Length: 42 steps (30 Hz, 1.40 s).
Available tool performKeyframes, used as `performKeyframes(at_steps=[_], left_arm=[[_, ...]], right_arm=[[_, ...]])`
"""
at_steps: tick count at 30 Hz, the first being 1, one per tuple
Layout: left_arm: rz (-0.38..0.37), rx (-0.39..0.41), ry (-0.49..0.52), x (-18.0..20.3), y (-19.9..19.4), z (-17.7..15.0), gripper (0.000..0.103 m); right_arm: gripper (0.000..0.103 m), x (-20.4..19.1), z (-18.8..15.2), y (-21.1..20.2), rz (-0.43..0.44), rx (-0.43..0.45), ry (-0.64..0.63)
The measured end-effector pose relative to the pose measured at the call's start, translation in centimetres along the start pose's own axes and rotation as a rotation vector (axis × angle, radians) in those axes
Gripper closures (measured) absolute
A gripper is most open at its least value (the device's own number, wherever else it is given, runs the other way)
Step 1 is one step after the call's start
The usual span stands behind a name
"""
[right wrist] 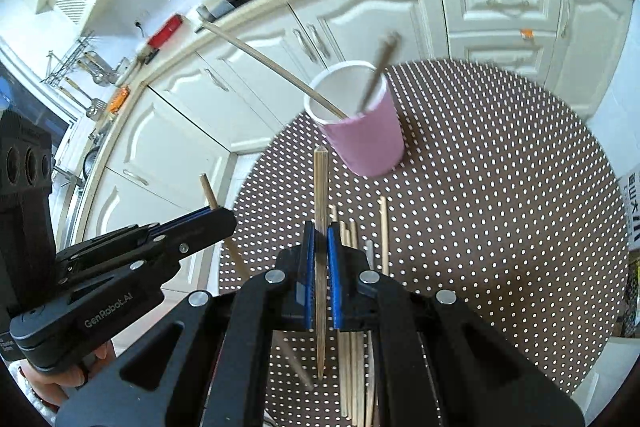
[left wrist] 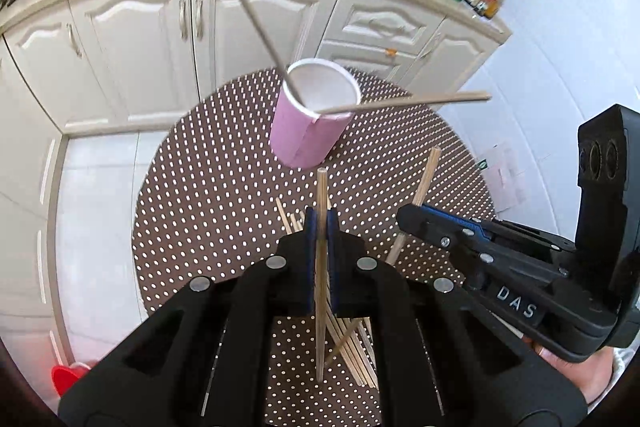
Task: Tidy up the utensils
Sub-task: 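Lift both held sticks and lower them into the pink cup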
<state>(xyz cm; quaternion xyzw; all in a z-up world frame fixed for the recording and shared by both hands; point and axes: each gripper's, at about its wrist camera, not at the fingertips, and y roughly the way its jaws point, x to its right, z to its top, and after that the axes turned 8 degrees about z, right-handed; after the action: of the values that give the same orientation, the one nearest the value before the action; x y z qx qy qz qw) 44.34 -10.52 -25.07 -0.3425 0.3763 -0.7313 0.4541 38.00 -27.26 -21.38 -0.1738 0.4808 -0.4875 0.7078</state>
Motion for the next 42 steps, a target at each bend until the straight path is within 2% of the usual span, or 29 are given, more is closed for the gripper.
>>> performKeyframes(at_steps=[13, 23, 31, 42], left_arm=[[-0.009, 0.143, 0.046, 1.1, -5.6, 2.1, 0.098], [-0.014, 0.256, 0.018, 0.8, -8.4, 5.3, 0.098], [0.004, 0.332, -0.041, 0.1, -9.1, 8.4, 0.098], [0.047, 0.402, -0.09, 0.2, -8.1, 12.2, 0.098]], right_arm=[[0.098, -4.0, 0.9, -3.0, -0.023, 0.119, -0.1], [0.098, -5.9, 4.0, -5.0, -0.038, 0.208, -0.177], [0.098, -6.3, 7.6, -5.9, -0.075, 0.285, -0.242], [0.098, -4.9, 11.0, -4.8, -0.106, 0.311, -0.272]])
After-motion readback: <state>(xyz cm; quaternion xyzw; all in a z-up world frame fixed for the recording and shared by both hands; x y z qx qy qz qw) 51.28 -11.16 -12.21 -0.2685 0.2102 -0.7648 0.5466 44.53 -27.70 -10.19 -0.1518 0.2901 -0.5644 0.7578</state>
